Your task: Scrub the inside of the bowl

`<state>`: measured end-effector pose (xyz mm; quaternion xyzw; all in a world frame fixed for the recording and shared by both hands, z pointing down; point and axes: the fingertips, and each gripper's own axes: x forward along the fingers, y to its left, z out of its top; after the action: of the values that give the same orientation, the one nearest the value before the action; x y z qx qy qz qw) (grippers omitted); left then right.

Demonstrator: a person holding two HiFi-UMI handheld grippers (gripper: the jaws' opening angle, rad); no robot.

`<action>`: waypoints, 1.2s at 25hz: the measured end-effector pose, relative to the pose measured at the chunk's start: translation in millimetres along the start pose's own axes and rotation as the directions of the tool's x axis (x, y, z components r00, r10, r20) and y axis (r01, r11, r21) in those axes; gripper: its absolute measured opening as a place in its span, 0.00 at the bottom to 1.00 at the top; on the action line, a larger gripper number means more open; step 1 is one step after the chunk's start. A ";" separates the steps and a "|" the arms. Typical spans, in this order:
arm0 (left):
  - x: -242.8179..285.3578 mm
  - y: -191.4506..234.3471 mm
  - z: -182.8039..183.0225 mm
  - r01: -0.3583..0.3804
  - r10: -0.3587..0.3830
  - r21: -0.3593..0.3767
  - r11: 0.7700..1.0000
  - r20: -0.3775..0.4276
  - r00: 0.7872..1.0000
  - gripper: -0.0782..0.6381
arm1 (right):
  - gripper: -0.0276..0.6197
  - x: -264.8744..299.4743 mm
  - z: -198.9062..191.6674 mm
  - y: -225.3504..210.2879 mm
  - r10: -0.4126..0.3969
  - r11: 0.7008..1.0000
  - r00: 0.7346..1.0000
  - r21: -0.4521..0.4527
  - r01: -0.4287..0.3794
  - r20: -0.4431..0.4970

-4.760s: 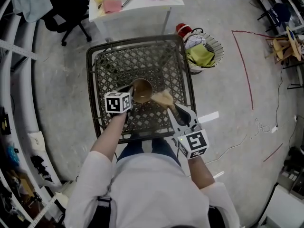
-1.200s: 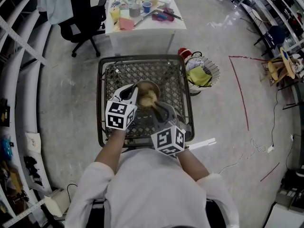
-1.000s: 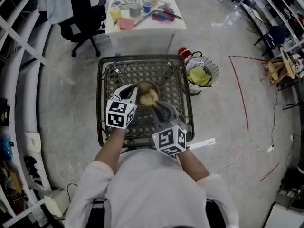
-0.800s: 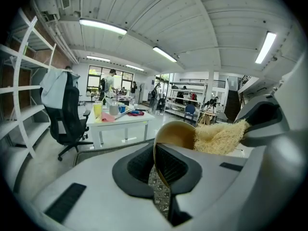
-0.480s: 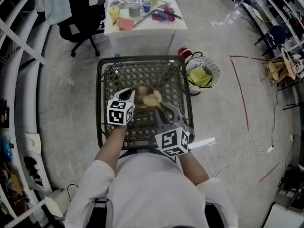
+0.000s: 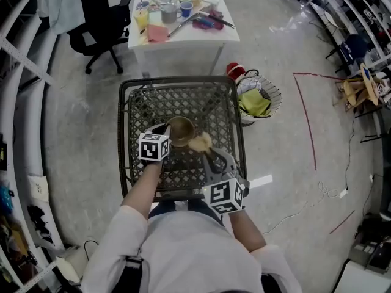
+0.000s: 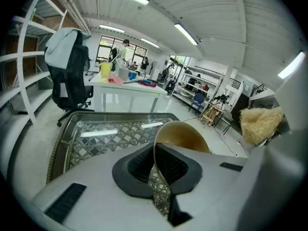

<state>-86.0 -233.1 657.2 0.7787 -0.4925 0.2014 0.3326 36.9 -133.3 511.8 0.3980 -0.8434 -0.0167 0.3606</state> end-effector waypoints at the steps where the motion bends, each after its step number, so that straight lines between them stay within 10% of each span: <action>1: 6.0 2.0 -2.6 0.003 -0.003 -0.011 1.000 -0.011 1.000 0.16 | 0.17 1.3 -3.6 -1.0 0.000 1.000 1.000 0.008 0.000 -0.010; 30: 78.3 39.3 -70.0 -0.070 0.030 -0.155 0.985 -0.250 0.968 0.16 | 0.17 20.5 -46.6 3.0 0.045 0.994 0.993 0.105 -0.033 -0.111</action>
<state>-86.5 -244.0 768.9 0.7051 -0.4816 0.2641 0.4484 55.2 -133.2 559.4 0.4000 -0.8289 0.0566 0.3870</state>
